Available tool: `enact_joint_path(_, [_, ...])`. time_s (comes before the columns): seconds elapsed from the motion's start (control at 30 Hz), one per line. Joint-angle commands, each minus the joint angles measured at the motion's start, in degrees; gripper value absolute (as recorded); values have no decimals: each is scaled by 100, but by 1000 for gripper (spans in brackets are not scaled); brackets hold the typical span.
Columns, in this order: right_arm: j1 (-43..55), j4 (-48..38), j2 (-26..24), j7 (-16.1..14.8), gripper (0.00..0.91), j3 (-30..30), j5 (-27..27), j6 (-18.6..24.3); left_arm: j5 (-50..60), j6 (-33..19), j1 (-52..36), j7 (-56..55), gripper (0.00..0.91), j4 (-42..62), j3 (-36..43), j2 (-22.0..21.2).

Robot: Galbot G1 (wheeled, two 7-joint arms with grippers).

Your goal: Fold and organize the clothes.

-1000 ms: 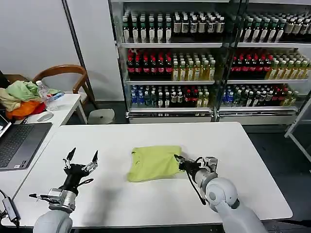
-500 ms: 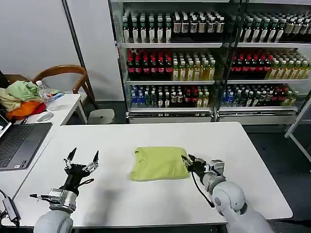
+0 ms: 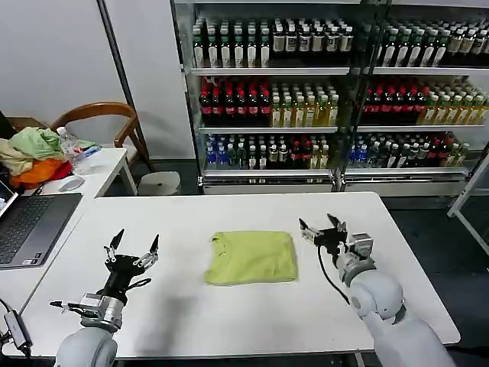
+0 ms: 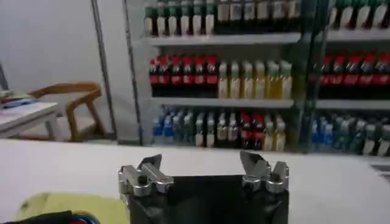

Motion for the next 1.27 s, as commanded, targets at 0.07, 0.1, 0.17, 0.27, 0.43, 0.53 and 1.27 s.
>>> enact_joint_path(0.07, [459, -624, -46, -175, 907, 337, -1089, 660, 25, -60, -153, 36, 907, 113, 53, 5])
enact_joint_path(0.1, [469, -650, -46, -175, 907, 351, -1087, 659, 24, -63, -170, 39, 907, 122, 54, 6])
enact_joint_path(0.17, [490, -722, -45, -168, 907, 379, -1123, 679, 28, -70, -221, 64, 907, 137, 53, 15])
enact_joint_path(0.27, [488, -756, -41, -165, 907, 421, -1161, 725, 24, -85, -257, 109, 907, 143, 55, 46])
enact_joint_path(0.43, [486, -911, -70, -359, 907, 517, -1437, 1067, 20, -188, -485, 202, 907, 300, 101, 136])
enact_joint_path(0.53, [414, -970, -90, -508, 907, 523, -1603, 1365, 24, -251, -656, 258, 907, 464, 151, 199])
enact_joint_path(1.27, [100, -886, -13, -601, 907, 407, -1973, 1778, 139, -320, -1173, 443, 907, 897, 402, 384])
